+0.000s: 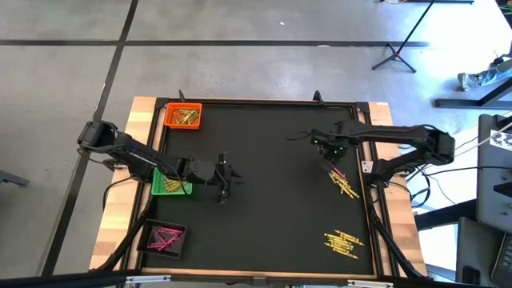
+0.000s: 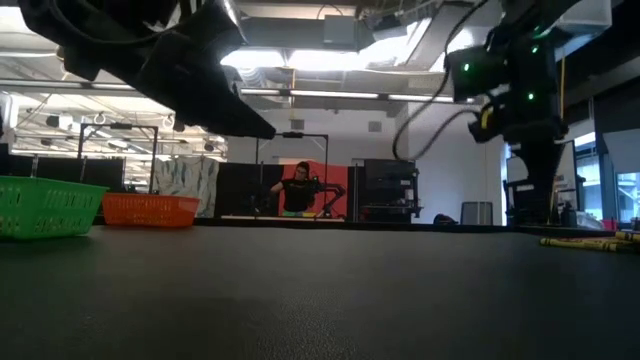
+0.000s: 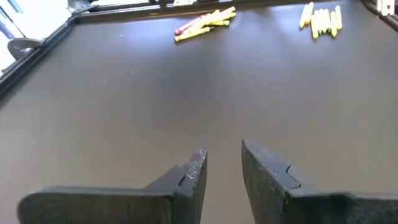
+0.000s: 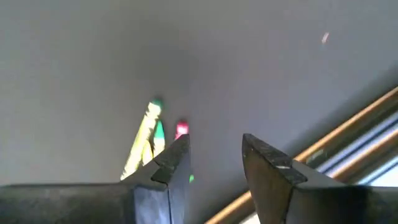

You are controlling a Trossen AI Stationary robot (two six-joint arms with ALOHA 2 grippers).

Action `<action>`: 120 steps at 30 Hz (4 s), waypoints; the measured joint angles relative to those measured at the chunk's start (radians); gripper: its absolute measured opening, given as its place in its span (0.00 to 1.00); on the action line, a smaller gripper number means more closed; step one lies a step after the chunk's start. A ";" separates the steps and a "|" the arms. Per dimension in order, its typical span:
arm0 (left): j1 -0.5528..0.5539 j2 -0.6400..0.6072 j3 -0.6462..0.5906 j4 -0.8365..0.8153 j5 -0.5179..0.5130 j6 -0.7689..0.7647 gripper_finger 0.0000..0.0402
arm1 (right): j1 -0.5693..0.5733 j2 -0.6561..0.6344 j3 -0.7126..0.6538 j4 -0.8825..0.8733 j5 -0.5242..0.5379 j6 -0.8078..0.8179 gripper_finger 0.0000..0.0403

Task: Sort crayons
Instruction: Put the pink crayon into the black bin

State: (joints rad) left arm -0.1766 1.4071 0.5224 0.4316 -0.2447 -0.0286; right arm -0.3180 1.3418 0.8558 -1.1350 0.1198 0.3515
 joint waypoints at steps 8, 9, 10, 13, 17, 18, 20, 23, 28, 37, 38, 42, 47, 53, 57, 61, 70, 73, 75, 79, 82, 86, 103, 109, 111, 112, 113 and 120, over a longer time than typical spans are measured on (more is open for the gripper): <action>-0.026 0.000 0.000 0.004 0.000 -0.011 0.21 | -0.004 0.143 -0.001 -0.028 -0.039 0.008 0.35; -0.028 0.000 0.000 0.003 0.000 -0.009 0.21 | -0.003 0.158 -0.001 -0.027 -0.043 0.008 0.35; -0.029 0.000 0.000 0.003 0.000 -0.006 0.21 | -0.003 0.171 -0.001 -0.027 -0.043 0.008 0.35; -0.030 0.000 0.000 0.003 0.000 -0.006 0.21 | -0.003 0.204 -0.001 -0.027 -0.047 0.008 0.35; -0.029 0.000 0.000 0.003 0.000 -0.006 0.21 | -0.003 0.231 -0.001 -0.027 -0.078 0.011 0.35; -0.030 0.000 0.000 0.003 0.000 -0.005 0.21 | -0.003 0.234 -0.003 -0.025 -0.080 0.011 0.35; -0.030 0.000 0.000 0.003 0.000 -0.005 0.21 | -0.003 0.234 -0.019 -0.017 -0.087 0.011 0.35; -0.030 0.000 0.000 0.003 -0.001 -0.005 0.21 | -0.003 0.234 -0.059 -0.010 -0.088 0.017 0.35; -0.030 0.000 0.001 0.003 -0.001 -0.004 0.21 | -0.003 0.235 -0.115 0.051 -0.113 0.030 0.35; -0.029 0.000 0.002 0.003 -0.003 -0.004 0.21 | -0.003 0.234 -0.133 0.067 -0.115 0.025 0.35; -0.029 0.000 0.002 0.003 -0.006 -0.004 0.21 | -0.003 0.234 -0.128 0.062 -0.113 0.018 0.35; -0.028 0.000 0.002 0.003 -0.008 -0.004 0.21 | -0.002 0.233 -0.084 0.015 -0.113 0.014 0.35; -0.028 0.000 0.002 0.003 -0.008 -0.004 0.21 | -0.002 0.232 -0.048 -0.042 -0.162 0.011 0.35; -0.029 0.000 0.002 0.003 -0.008 -0.004 0.21 | 0.042 0.232 -0.084 -0.005 -0.203 0.010 0.35; -0.029 0.000 0.002 0.003 -0.008 -0.002 0.21 | 0.071 0.232 -0.107 0.023 -0.195 0.016 0.35; -0.029 0.000 0.002 0.003 -0.008 0.005 0.21 | 0.069 0.232 -0.121 0.057 -0.170 0.019 0.35; -0.029 0.000 0.002 0.004 -0.008 0.005 0.21 | 0.069 0.228 -0.153 0.111 -0.147 0.008 0.27; -0.029 0.000 0.002 0.004 -0.008 0.005 0.21 | 0.069 0.229 -0.153 0.114 -0.149 -0.003 0.16; -0.029 0.000 0.002 0.004 -0.008 0.005 0.21 | 0.070 0.229 -0.147 0.112 -0.140 -0.017 0.09; -0.029 0.000 0.002 0.004 -0.008 0.005 0.21 | 0.079 0.228 -0.102 0.110 -0.074 -0.040 0.03; -0.029 0.000 0.002 0.006 -0.008 0.005 0.21 | 0.102 0.202 -0.051 0.100 -0.003 -0.045 0.07; -0.029 0.000 0.002 0.010 0.031 -0.030 0.21 | 0.166 0.153 0.002 0.135 0.037 -0.045 0.09; -0.007 0.003 0.002 0.053 0.000 -0.179 0.39 | 0.426 0.182 -0.197 1.518 0.022 -0.389 0.06; -0.043 0.076 0.002 0.152 -0.030 -0.171 0.38 | 0.423 0.304 -0.217 1.936 -0.093 -0.467 0.06; -0.053 0.118 0.002 0.200 -0.034 -0.171 0.38 | 0.423 0.351 -0.216 2.056 -0.132 -0.484 0.06; -0.057 0.143 0.002 0.249 -0.037 -0.171 0.38 | 0.423 0.368 -0.216 2.089 -0.150 -0.488 0.06; -0.062 0.166 0.003 0.286 -0.041 -0.170 0.38 | 0.423 0.386 -0.217 2.130 -0.167 -0.488 0.06; -0.088 0.293 0.003 0.534 -0.155 -0.121 0.38 | 0.423 0.444 -0.207 2.226 -0.218 -0.482 0.05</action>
State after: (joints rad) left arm -0.2648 1.7003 0.5251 0.9660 -0.3997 -0.1501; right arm 0.1055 1.7861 0.6489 1.0908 -0.0982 -0.1307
